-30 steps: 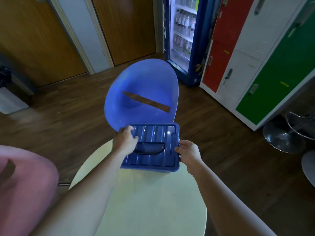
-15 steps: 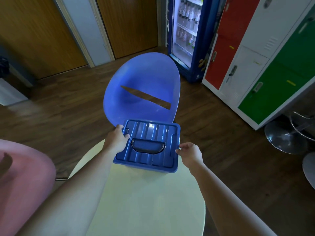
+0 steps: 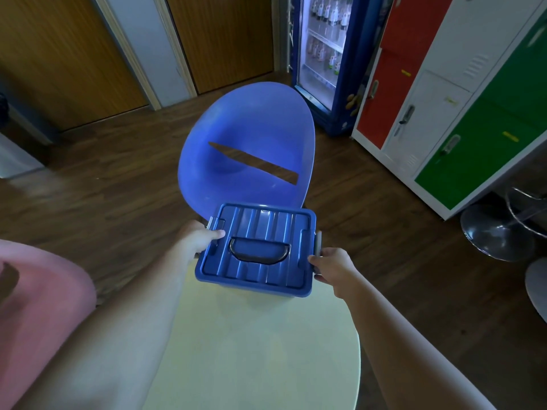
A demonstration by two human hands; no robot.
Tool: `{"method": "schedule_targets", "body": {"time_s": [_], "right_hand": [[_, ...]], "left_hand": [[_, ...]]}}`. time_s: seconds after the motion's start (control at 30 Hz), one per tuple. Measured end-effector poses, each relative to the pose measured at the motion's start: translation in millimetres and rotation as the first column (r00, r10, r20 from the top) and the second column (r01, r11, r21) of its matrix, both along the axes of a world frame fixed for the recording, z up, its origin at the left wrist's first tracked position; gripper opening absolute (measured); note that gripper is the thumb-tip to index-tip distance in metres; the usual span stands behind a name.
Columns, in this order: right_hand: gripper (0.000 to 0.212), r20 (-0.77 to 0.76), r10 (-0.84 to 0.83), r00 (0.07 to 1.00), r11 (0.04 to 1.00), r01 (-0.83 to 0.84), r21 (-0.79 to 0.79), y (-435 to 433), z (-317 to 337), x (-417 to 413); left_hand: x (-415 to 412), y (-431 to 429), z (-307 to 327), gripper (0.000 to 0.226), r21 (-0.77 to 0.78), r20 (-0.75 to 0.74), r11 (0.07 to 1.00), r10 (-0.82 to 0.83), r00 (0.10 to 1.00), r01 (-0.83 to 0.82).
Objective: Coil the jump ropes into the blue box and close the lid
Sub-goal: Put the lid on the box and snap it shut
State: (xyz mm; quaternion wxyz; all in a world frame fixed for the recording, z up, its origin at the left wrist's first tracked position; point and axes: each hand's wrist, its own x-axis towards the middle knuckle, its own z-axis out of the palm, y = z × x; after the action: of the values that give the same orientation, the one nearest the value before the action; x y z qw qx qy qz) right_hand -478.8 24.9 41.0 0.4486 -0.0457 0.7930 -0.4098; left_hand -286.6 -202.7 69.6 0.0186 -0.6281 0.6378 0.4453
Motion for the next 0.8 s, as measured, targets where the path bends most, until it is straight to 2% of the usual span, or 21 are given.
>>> {"method": "schedule_targets", "body": {"time_s": [0.1,0.23,0.3,0.4,0.47,0.53,0.6,0.67,0.73,0.8], "right_hand": [[0.012,-0.123,0.059,0.991,0.997,-0.052,0.066,-3,-2,-1],[0.014,-0.123,0.034,0.992,0.999,-0.034,0.006,-1,0,4],[0.017,-0.008,-0.08,0.997,0.995,0.079,-0.057,0,0,3],[0.016,0.226,-0.195,0.955,0.968,0.224,-0.113,2,3,-1],[0.016,0.265,-0.182,0.947,0.966,0.222,-0.131,4,5,-5],[0.02,0.269,-0.184,0.945,0.965,0.226,-0.134,4,6,-6],[0.028,0.251,-0.191,0.949,0.967,0.226,-0.118,3,5,-5],[0.03,0.164,-0.173,0.971,0.979,0.188,-0.081,-2,2,-2],[0.027,0.037,-0.124,0.992,0.992,0.125,-0.027,-6,0,0],[0.026,-0.011,-0.119,0.993,0.993,0.119,-0.002,-10,-3,0]], "left_hand": [[0,4,-3,0.041,-0.062,0.011,0.998,-0.01,1.0,0.011],[0,15,2,0.045,-0.108,0.003,0.994,-0.005,1.0,0.006],[1,14,2,0.038,-0.053,-0.043,0.999,0.008,0.999,-0.01],[10,6,6,0.025,0.145,-0.207,0.984,0.131,0.97,-0.102],[16,1,8,0.02,0.261,-0.275,0.953,0.227,0.934,-0.155],[22,-2,7,0.007,0.295,-0.292,0.938,0.269,0.918,-0.181],[27,-3,3,0.002,0.321,-0.3,0.928,0.29,0.909,-0.19],[29,-4,-5,0.002,0.336,-0.305,0.928,0.271,0.913,-0.163],[28,-2,-13,0.003,0.282,-0.271,0.952,0.194,0.943,-0.115],[27,-3,-21,0.007,0.199,-0.222,0.977,0.126,0.967,-0.081]]}}
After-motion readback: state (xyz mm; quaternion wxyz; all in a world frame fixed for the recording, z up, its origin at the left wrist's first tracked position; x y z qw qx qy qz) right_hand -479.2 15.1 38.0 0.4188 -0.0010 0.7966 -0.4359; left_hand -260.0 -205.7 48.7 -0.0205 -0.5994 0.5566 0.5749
